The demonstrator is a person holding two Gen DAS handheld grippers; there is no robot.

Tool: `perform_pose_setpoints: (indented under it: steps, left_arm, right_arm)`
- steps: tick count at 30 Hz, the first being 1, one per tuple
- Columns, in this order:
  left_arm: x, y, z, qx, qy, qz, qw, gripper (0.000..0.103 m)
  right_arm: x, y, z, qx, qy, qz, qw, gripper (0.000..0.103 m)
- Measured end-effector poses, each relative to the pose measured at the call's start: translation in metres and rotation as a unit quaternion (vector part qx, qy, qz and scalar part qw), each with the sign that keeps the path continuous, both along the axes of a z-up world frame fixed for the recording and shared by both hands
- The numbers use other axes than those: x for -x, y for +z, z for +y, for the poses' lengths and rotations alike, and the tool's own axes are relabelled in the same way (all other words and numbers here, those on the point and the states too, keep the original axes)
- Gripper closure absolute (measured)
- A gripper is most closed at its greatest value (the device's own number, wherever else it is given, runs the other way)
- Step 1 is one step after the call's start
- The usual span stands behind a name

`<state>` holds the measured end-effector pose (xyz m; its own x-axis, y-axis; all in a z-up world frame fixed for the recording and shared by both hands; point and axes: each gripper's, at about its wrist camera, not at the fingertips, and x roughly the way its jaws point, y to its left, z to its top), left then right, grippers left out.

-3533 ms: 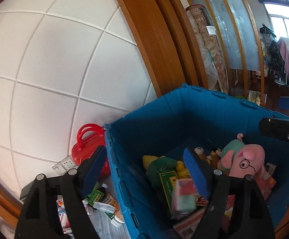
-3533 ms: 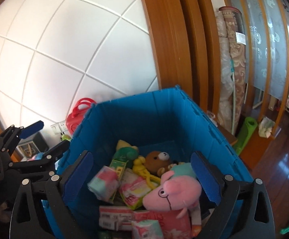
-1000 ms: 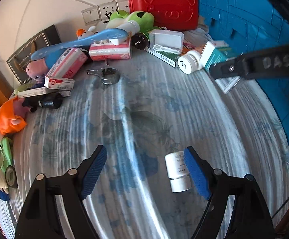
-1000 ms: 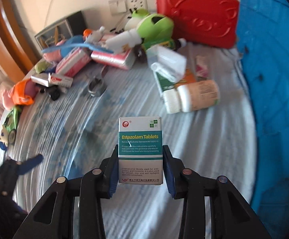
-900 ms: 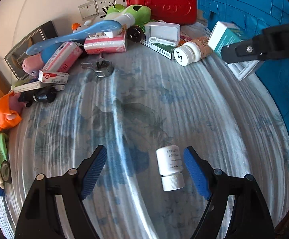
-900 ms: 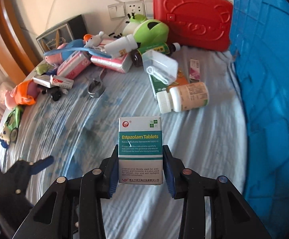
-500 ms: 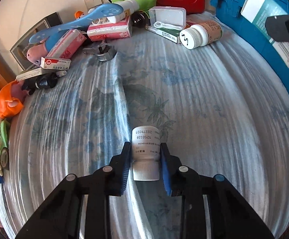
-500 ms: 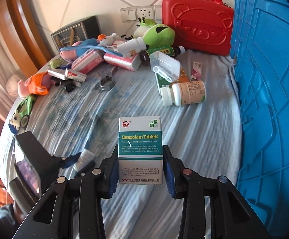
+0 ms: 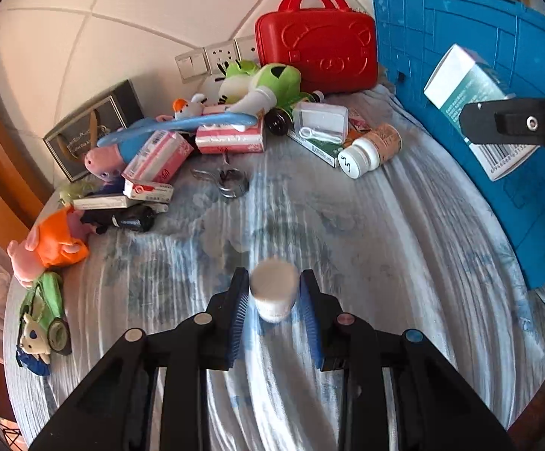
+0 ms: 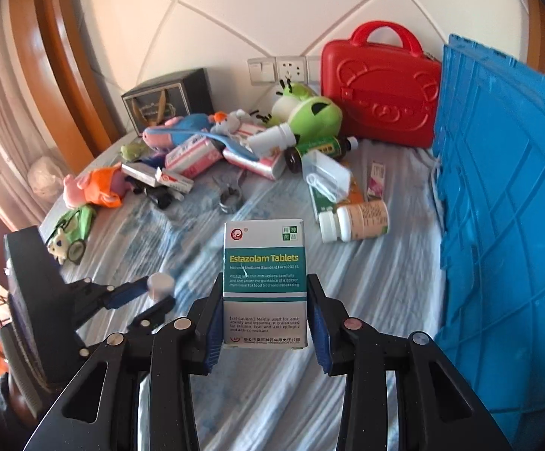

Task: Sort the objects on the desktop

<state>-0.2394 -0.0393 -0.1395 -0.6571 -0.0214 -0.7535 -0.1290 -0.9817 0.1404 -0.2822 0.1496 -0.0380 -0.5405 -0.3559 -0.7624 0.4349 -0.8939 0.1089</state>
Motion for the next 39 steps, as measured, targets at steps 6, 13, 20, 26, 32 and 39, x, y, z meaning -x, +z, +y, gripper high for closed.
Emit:
perform_pose_setpoints:
  steps: [6,13,20,26,32,39]
  left_arm:
    - [-0.002,0.018,-0.013,0.0,-0.027,-0.001,0.9996,0.093]
    - [-0.002,0.05,-0.03,-0.001,-0.046,0.036,0.9983,0.093]
    - [0.005,0.015,-0.074,-0.008,-0.012,0.004,0.9999,0.093]
    - [0.013,-0.03,-0.058,-0.047,-0.026,-0.042,0.9976,0.093]
    - [0.041,-0.066,-0.032,-0.082,-0.018,-0.079,0.9933,0.093]
    - [0.065,-0.091,-0.027,-0.081,0.024,-0.094,0.992,0.076]
  right_arm:
    - [-0.004,0.017,-0.016,0.012,0.001,0.009,1.0,0.065]
    - [-0.015,0.044,-0.026,0.019,-0.015,0.038,0.999,0.065]
    - [-0.026,0.042,-0.031,0.022,-0.033,0.033,0.999,0.065]
    - [-0.03,0.027,-0.029,0.014,-0.045,0.015,0.999,0.065]
    - [-0.024,0.01,-0.011,0.008,-0.051,-0.003,0.999,0.065]
    - [-0.007,-0.009,0.012,0.017,-0.042,-0.027,0.999,0.065]
